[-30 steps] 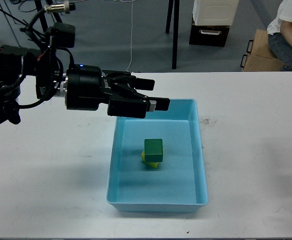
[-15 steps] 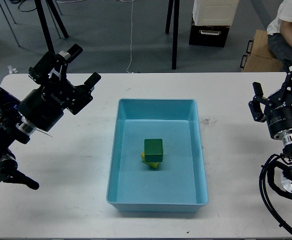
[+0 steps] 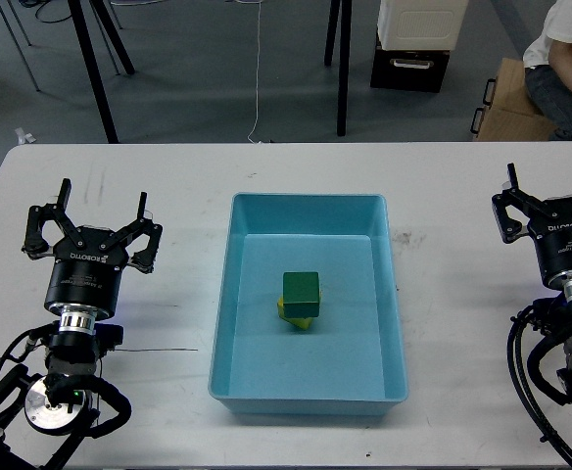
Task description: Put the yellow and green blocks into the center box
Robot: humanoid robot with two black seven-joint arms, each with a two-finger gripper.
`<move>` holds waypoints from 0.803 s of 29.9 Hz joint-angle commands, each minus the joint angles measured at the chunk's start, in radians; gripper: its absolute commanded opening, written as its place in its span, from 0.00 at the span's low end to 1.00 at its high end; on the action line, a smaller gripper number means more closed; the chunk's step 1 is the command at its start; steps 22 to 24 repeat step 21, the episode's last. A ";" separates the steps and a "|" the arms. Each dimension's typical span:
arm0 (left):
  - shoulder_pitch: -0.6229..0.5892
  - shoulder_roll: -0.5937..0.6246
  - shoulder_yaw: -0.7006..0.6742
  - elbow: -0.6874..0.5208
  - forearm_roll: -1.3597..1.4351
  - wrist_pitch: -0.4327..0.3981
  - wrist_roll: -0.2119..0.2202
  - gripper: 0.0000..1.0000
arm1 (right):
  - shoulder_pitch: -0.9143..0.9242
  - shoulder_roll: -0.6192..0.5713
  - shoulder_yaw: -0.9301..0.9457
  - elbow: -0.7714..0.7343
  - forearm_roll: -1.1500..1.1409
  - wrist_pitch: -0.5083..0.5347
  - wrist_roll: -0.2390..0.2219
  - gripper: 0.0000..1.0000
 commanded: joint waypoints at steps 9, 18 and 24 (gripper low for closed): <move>0.035 0.011 0.020 -0.007 -0.061 -0.044 0.014 1.00 | -0.097 0.013 -0.010 0.012 0.028 0.089 -0.024 0.99; 0.027 0.010 0.058 -0.006 -0.057 -0.043 0.041 1.00 | -0.100 0.015 -0.028 0.005 0.022 0.155 -0.012 0.99; 0.027 0.010 0.058 -0.003 -0.056 -0.043 0.041 1.00 | -0.100 0.015 -0.030 0.003 0.018 0.157 -0.012 0.99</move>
